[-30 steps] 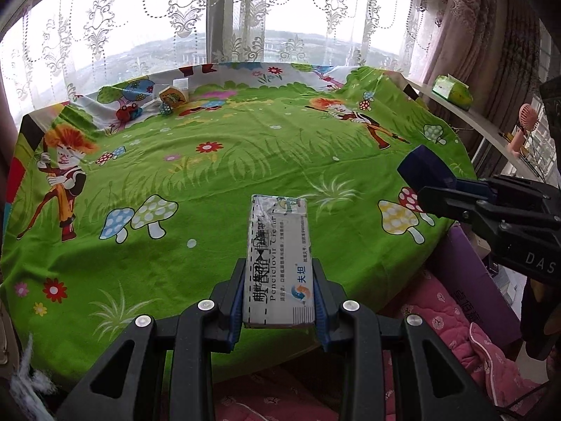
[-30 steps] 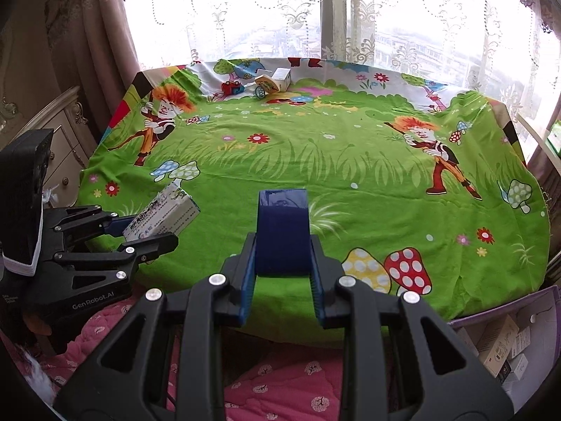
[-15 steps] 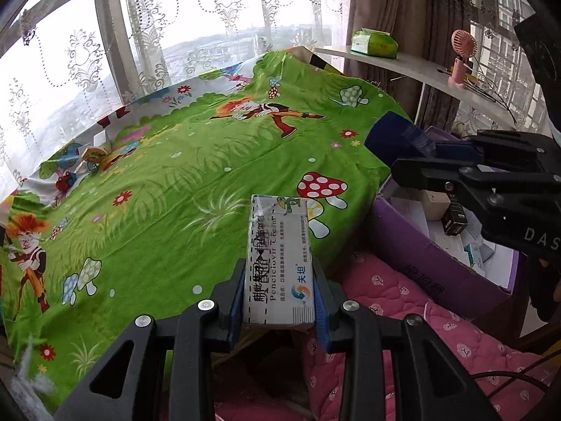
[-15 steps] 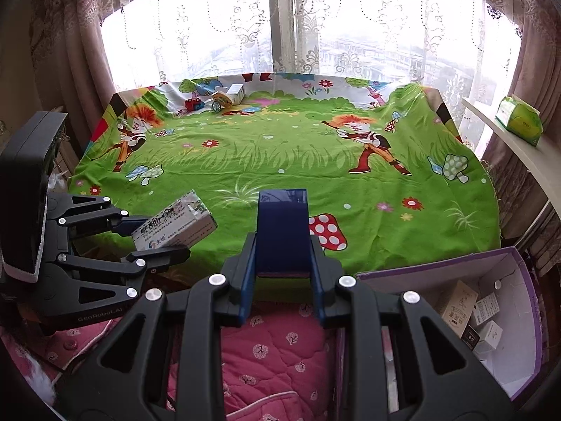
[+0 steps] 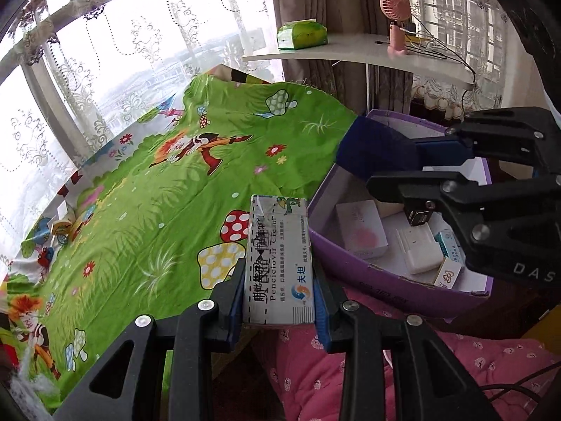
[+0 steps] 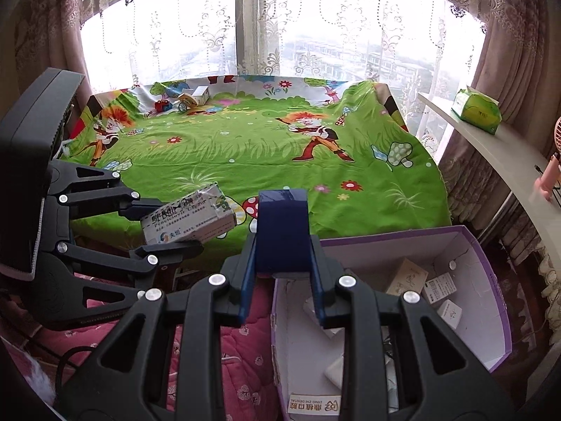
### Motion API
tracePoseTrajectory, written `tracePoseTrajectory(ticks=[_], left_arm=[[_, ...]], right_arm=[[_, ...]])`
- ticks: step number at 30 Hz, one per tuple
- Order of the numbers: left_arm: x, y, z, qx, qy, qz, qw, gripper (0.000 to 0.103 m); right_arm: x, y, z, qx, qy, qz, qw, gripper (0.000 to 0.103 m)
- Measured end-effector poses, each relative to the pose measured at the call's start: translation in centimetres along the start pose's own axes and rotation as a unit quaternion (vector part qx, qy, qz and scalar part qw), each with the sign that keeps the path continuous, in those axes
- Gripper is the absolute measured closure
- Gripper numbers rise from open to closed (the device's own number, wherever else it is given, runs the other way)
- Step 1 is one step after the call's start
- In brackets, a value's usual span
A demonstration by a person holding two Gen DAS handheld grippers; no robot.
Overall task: Organize rigid objects
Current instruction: 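Carry both held boxes to the storage box and lower them inside, then open both tools and move them back over the bed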
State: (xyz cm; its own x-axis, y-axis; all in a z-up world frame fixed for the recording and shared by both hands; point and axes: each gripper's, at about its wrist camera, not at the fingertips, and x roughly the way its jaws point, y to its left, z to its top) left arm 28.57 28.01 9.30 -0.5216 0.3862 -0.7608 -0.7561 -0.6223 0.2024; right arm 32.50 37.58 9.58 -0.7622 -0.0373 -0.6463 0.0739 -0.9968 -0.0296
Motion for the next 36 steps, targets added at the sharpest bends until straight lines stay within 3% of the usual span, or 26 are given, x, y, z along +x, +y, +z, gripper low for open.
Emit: tracePoseTrajectory(ticks=[8, 17, 25, 27, 29, 30, 31, 32, 36], left_arm=[[0.9, -4.2, 1.3, 0.057, 0.009, -0.016, 0.9982, 0.069], [2.5, -8.4, 3.1, 0.098, 0.016, -0.048, 0.9938, 0.069], [5.1, -10.4, 4.2, 0.097, 0.029, -0.083, 0.9914, 0.069], [5.8, -10.6, 4.5, 0.083, 0.023, -0.105, 0.9907, 0.069], [6.3, -10.6, 4.7, 0.062, 0.011, -0.161, 0.9849, 0.064], [6.7, -10.4, 4.6, 0.054, 0.012, -0.184, 0.9814, 0.059], [7.1, -10.1, 4.4, 0.047, 0.016, -0.193, 0.9798, 0.043], [7.3, -9.5, 4.0, 0.039, 0.016, -0.192, 0.9805, 0.035], [7.3, -4.7, 2.4, -0.007, -0.004, -0.159, 0.9872, 0.034]], right_arm=[[-1.6, -3.0, -2.7, 0.048, 0.001, -0.019, 0.999, 0.072], [-3.0, -7.5, -5.3, 0.103, -0.005, -0.069, 0.992, 0.072], [-3.6, -10.7, -7.0, 0.141, 0.003, -0.103, 0.985, 0.072], [-3.5, -11.1, -7.2, 0.143, 0.011, -0.111, 0.983, 0.072], [-3.2, -11.5, -7.2, 0.146, 0.021, -0.124, 0.981, 0.071], [-3.0, -11.7, -7.2, 0.149, 0.029, -0.131, 0.980, 0.059], [-2.7, -11.9, -7.0, 0.152, 0.037, -0.139, 0.978, 0.049], [-2.5, -12.0, -6.8, 0.153, 0.039, -0.145, 0.977, 0.030], [-0.4, -10.5, -5.1, 0.127, 0.055, -0.133, 0.981, 0.026]])
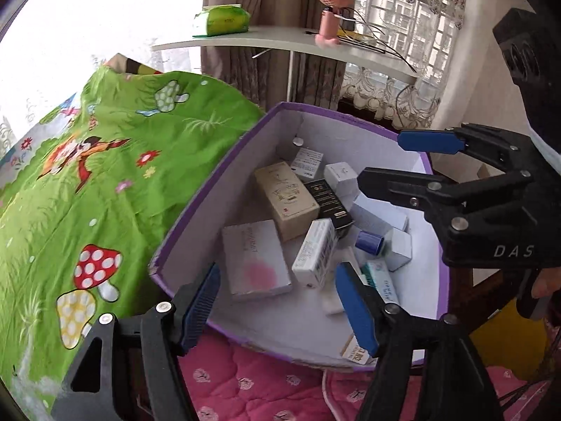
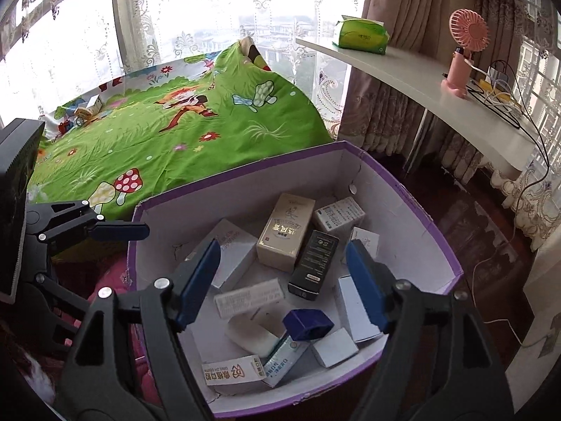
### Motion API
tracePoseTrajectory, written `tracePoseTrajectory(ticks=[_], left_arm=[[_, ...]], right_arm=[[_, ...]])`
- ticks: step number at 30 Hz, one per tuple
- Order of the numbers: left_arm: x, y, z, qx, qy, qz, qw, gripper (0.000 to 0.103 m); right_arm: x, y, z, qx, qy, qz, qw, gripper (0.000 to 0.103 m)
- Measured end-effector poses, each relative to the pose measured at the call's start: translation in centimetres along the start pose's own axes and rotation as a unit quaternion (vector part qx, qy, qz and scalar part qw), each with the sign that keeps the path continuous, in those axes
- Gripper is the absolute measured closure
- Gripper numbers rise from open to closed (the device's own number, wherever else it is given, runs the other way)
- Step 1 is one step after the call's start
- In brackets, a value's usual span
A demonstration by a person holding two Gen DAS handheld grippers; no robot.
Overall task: Organize rigid objects
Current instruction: 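Open both tools and move them back over the bed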
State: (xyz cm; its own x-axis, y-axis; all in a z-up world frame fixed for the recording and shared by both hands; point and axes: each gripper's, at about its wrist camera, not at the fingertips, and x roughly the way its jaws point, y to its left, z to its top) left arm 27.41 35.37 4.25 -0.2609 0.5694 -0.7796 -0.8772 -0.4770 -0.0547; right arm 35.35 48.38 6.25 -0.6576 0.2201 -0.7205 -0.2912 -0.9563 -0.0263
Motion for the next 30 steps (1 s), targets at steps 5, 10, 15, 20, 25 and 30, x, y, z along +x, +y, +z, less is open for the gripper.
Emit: tracePoseTrajectory(ticks=[5, 10, 15, 20, 25, 30], left_arm=[[-4.6, 10.9, -3.8, -0.087, -0.054, 0.129, 0.9863, 0.024], [-9.2, 23.0, -9.7, -0.218, -0.055, 0.249, 0.9421, 0.023], [-13.8, 33.3, -16.2, -0.321, -0.039, 0.347, 0.8804, 0.020], [-16.7, 40.0, -21.5, -0.397, -0.012, 0.398, 0.8270, 0.020], [-17.3, 42.1, -23.6, -0.450, -0.011, 0.375, 0.8105, 0.018], [-16.2, 42.1, -23.1, -0.443, 0.004, 0.366, 0.8183, 0.000]], right_arm=[[3.6, 8.0, 2.3, -0.082, 0.024, 0.049, 0.995, 0.021], [8.8, 19.0, 4.5, -0.146, 0.049, 0.128, 0.980, 0.021], [13.0, 29.8, 6.2, -0.225, 0.057, 0.166, 0.958, 0.019], [15.5, 36.2, 7.3, -0.232, 0.066, 0.207, 0.948, 0.013], [16.8, 40.0, 8.7, -0.277, 0.056, 0.220, 0.934, 0.012], [19.4, 44.9, 13.5, -0.345, 0.011, 0.238, 0.908, 0.012]])
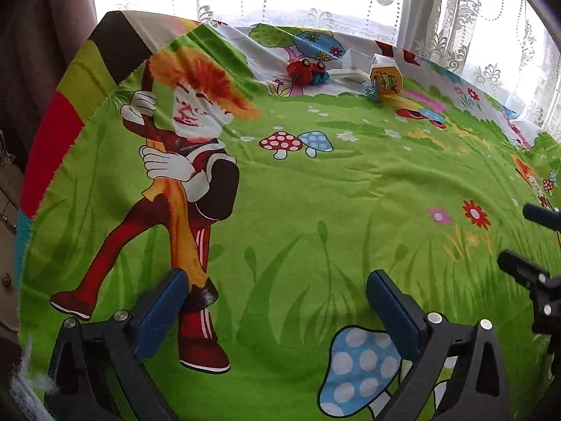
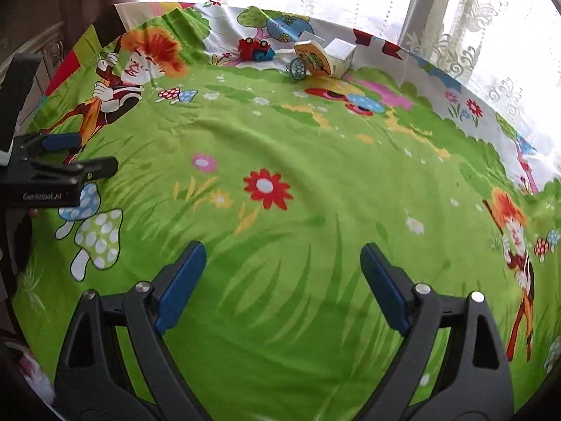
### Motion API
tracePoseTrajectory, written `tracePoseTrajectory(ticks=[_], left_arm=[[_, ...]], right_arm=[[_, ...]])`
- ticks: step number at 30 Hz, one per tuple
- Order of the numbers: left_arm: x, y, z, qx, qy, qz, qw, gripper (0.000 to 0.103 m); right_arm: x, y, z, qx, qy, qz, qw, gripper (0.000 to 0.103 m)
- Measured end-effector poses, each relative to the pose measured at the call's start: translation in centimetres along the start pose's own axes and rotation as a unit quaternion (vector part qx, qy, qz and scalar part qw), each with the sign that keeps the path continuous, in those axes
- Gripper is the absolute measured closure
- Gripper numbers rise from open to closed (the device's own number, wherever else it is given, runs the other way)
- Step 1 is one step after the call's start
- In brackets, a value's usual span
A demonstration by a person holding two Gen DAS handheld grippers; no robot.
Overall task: Organize rigid objects
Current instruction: 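Open both tools and move them back over the bed, then grasp the red toy car with the left tool while the right tool grasps the white plastic stand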
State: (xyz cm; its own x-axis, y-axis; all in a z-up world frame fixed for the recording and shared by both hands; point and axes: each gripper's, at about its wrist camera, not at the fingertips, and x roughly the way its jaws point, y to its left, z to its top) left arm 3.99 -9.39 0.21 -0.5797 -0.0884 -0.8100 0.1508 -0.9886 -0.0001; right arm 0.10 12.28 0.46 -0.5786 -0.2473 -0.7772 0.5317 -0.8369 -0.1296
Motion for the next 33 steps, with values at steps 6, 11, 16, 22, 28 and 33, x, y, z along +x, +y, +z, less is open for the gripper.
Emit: tracePoseTrajectory(ticks=[6, 11, 16, 22, 28, 33], left_arm=[[0.1, 0.0, 0.0, -0.001, 0.001, -0.002, 1.0000, 0.000], [0.1, -0.1, 0.0, -0.001, 0.001, -0.002, 1.0000, 0.000], [0.2, -0.1, 0.0, -0.001, 0.001, -0.002, 1.0000, 0.000], [0.1, -0.3, -0.1, 0.003, 0.003, -0.003, 1.0000, 0.000], [-0.1, -1.3, 2.4, 0.016, -0.003, -0.017, 0.9997, 0.000], [3.8, -3.0, 10.7, 0.027, -0.042, -0.012, 0.9987, 0.000]], right_arm=[[5.4, -1.5, 10.3, -0.129, -0.068, -0.019, 0.989, 0.012], [9.4, -1.7, 16.1, -0.181, -0.079, -0.009, 0.980, 0.012], [13.8, -1.2, 19.2, -0.194, -0.051, 0.023, 0.979, 0.012], [16.5, -2.0, 18.7, -0.180, -0.017, 0.005, 0.984, 0.049], [9.8, -4.0, 14.3, -0.121, -0.046, 0.064, 0.990, 0.058], [4.9, -3.6, 8.9, -0.100, -0.032, 0.066, 0.992, 0.058]])
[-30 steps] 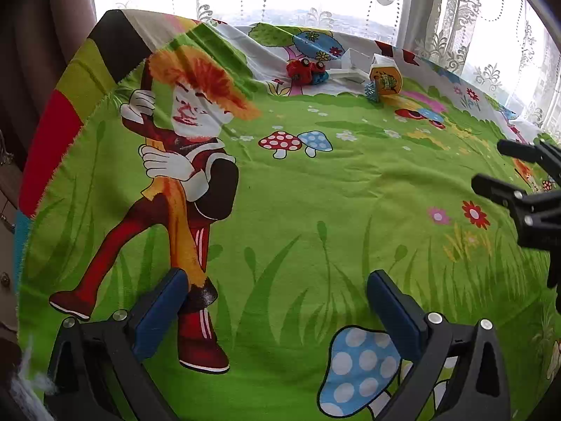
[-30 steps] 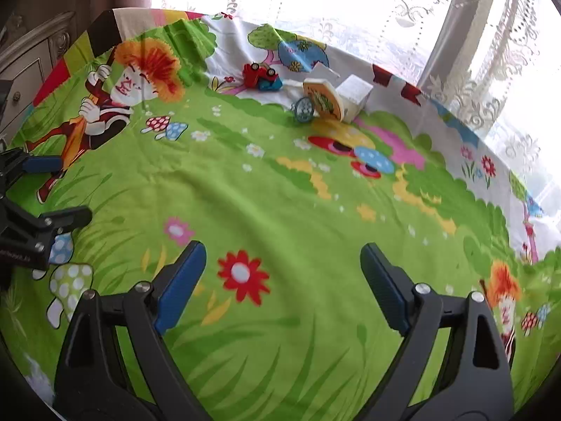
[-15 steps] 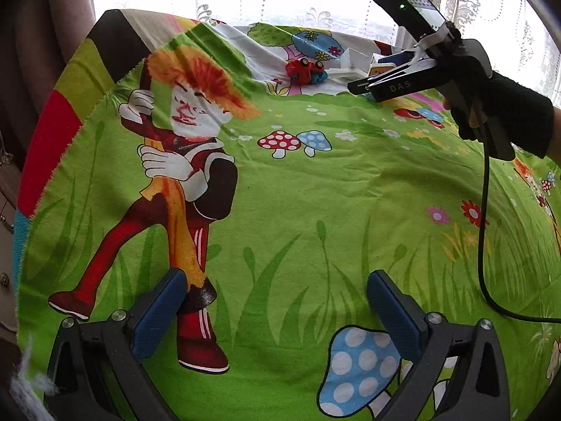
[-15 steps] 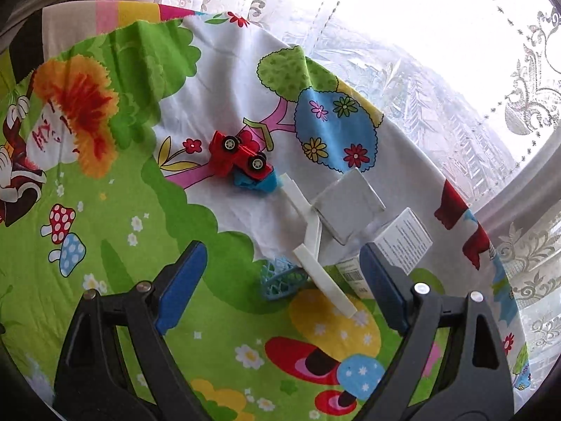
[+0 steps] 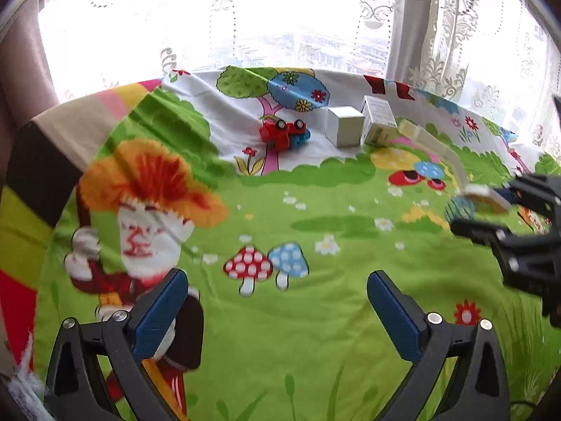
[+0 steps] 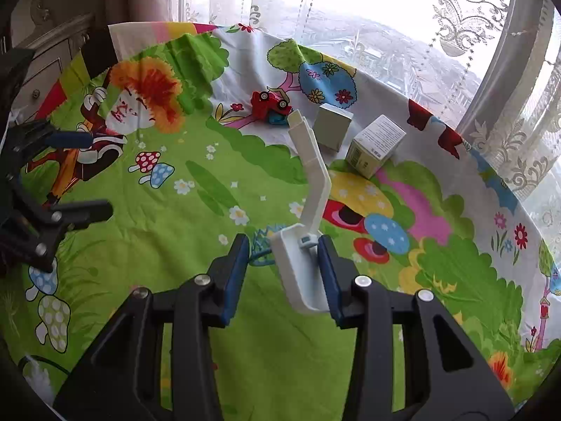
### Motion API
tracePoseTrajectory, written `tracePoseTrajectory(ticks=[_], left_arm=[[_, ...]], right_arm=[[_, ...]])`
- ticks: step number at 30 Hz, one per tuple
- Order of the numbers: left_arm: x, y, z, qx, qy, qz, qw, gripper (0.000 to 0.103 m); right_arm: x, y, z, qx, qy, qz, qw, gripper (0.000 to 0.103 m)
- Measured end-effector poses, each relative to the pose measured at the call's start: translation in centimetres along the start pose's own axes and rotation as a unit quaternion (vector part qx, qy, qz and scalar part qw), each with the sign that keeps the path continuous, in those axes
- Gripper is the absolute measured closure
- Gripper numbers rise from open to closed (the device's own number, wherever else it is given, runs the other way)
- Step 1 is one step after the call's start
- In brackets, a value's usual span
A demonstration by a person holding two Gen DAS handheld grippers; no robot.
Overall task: Organize rigid objects
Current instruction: 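Grasp the red toy car with the left tool while the right tool grasps the white plastic stand, then carry the red car and white stand to the storage box and lower them inside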
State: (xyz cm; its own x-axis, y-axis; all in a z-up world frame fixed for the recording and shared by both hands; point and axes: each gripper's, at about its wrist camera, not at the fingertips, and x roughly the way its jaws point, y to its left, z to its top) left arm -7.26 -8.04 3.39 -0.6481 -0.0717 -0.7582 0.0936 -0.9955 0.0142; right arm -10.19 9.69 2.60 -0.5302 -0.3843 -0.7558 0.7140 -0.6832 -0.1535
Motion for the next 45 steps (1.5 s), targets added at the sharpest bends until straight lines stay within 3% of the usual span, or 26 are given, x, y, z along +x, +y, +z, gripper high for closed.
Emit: tracePoseTrajectory(ticks=[5, 10, 12, 13, 14, 15, 18, 21, 28, 33, 45], left_arm=[[7.4, -0.7, 7.6, 0.036, -0.020, 0.039, 0.9984, 0.000], [12.8, -2.1, 11.5, 0.135, 0.031, 0.036, 0.9897, 0.004], [13.8, -2.5, 11.8, 0.166, 0.044, -0.005, 0.9852, 0.020], [13.7, -2.2, 11.7, 0.162, 0.048, -0.041, 0.9848, 0.046], [13.4, -1.9, 11.6, 0.149, 0.066, -0.080, 0.9834, 0.061], [12.8, -1.7, 11.0, 0.142, 0.074, -0.097, 0.9824, 0.061], [8.5, -2.0, 7.3, 0.155, 0.045, -0.089, 0.9829, 0.061], [3.3, -1.3, 1.9, 0.113, 0.040, -0.122, 0.9853, 0.061], [-5.4, -0.5, -8.4, 0.039, 0.046, -0.122, 0.9907, 0.061], [-7.7, -0.4, -10.8, 0.013, 0.046, -0.116, 0.9921, 0.061], [-11.1, -3.3, -14.7, 0.034, 0.035, -0.115, 0.9921, 0.061]], right_arm=[[-3.1, 1.4, -2.5, 0.054, -0.019, -0.004, 0.998, 0.058], [-5.8, 2.2, -4.4, 0.102, -0.043, 0.009, 0.994, 0.058], [-6.3, 2.7, -5.0, 0.112, -0.047, 0.009, 0.993, 0.058], [-6.5, 2.7, -5.3, 0.118, -0.049, 0.014, 0.992, 0.058], [-6.8, 2.8, -5.7, 0.124, -0.051, 0.015, 0.991, 0.058], [-7.1, 3.1, -6.1, 0.125, -0.052, 0.011, 0.991, 0.058], [-7.7, 3.1, -7.1, 0.124, -0.050, 0.001, 0.991, 0.058], [-8.2, 3.0, -7.8, 0.125, -0.047, -0.004, 0.991, 0.058], [-8.7, 4.2, -9.8, 0.142, -0.025, 0.007, 0.989, 0.058], [-9.9, 6.3, -11.0, 0.140, -0.021, 0.007, 0.990, 0.058], [-13.9, 10.1, -14.2, 0.172, -0.021, 0.003, 0.985, 0.058]])
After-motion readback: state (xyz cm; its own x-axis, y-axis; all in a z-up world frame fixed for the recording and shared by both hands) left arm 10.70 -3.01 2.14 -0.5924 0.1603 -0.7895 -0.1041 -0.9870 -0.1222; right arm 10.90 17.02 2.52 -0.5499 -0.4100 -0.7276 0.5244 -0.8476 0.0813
